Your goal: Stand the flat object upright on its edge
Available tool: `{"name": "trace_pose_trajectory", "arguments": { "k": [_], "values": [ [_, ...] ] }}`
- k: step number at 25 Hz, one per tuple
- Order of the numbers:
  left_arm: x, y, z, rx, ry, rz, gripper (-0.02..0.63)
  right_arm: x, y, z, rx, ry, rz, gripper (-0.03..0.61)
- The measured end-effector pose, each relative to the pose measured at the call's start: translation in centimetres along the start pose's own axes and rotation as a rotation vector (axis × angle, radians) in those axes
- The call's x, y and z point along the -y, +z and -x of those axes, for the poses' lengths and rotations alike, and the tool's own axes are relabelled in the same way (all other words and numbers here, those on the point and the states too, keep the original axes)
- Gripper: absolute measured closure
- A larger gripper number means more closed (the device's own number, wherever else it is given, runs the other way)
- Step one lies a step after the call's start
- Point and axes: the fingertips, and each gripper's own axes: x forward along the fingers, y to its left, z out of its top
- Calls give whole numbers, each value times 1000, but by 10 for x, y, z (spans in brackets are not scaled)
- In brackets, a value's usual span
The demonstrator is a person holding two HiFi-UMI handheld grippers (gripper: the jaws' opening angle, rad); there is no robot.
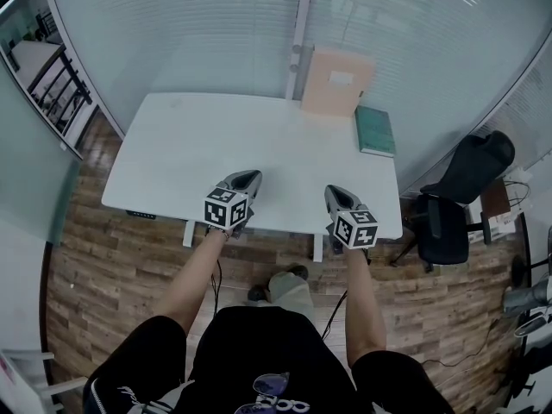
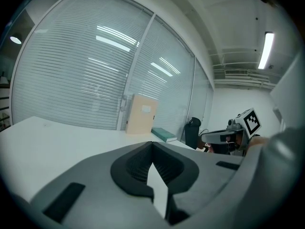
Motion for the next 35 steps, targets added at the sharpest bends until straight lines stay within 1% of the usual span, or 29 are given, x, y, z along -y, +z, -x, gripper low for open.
{"name": "trace_pose_trajectory", "arguments": {
  "k": [8,13,27,35],
  "values": [
    [1,3,2,8,6,-5,594,2,3,3,5,1,11,555],
    [-2,3,3,-3,12,-14,594,4,2,2,-3,-7,11,557],
    [0,-4,0,-22,3,-8,594,3,-4,-1,-22,7,11,557],
    [-5,-1,1,-25,6,-19,594,6,-5,-3,-25,-1,7,555]
  ]
}}
